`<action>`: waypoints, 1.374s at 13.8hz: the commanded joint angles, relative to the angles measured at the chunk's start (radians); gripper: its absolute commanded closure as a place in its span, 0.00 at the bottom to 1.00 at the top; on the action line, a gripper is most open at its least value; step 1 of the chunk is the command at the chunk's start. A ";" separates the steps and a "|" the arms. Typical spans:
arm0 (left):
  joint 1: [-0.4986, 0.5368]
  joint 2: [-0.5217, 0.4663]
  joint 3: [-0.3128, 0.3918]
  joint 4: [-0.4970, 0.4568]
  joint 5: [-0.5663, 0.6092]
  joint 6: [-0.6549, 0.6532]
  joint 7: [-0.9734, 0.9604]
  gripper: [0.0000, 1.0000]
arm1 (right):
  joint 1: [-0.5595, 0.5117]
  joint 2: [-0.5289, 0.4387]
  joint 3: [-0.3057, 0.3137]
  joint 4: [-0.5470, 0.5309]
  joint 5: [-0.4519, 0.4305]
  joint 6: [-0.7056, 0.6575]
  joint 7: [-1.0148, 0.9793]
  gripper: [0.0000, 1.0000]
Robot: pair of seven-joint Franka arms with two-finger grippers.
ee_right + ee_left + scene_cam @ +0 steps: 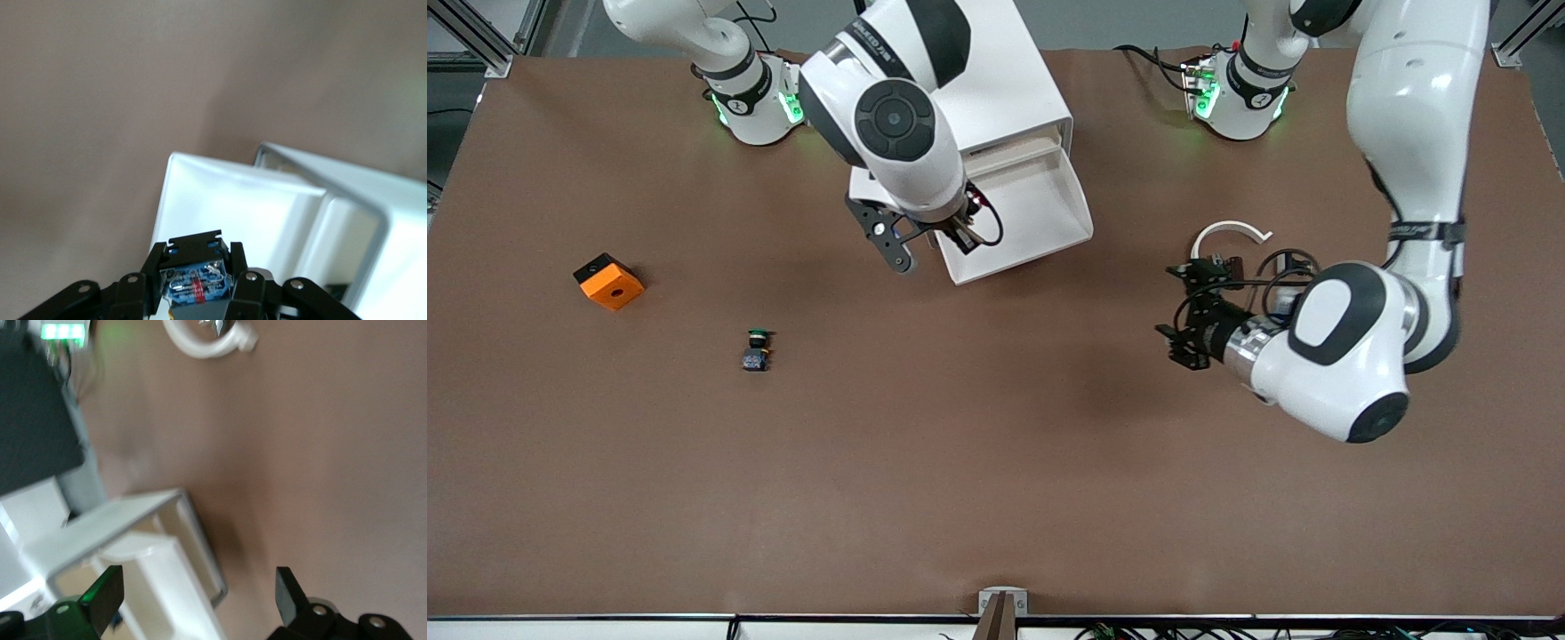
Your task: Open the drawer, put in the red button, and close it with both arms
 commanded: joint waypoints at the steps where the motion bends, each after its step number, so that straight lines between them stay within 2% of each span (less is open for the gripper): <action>1: -0.004 -0.051 0.002 -0.019 0.217 -0.005 0.152 0.00 | 0.048 0.040 -0.015 0.008 0.010 0.039 0.094 0.76; 3: -0.016 -0.051 -0.009 -0.019 0.409 0.000 0.254 0.00 | 0.057 0.064 -0.016 0.006 0.010 0.066 0.137 0.76; 4: -0.022 -0.051 -0.011 -0.021 0.462 0.009 0.306 0.00 | 0.064 0.073 -0.016 -0.001 0.010 0.082 0.144 0.76; 7: -0.014 -0.052 -0.005 -0.021 0.474 0.100 0.445 0.00 | 0.076 0.101 -0.015 -0.015 0.015 0.082 0.144 0.76; 14: 0.068 -0.132 -0.005 -0.034 0.473 0.206 1.126 0.00 | 0.113 0.161 -0.015 -0.027 0.015 0.085 0.143 0.72; 17: 0.093 -0.173 -0.009 -0.080 0.467 0.257 1.254 0.00 | 0.127 0.176 -0.015 -0.026 0.009 0.085 0.143 0.70; 19: 0.098 -0.201 -0.009 -0.140 0.465 0.309 1.318 0.00 | 0.125 0.179 -0.016 -0.024 0.009 0.085 0.141 0.66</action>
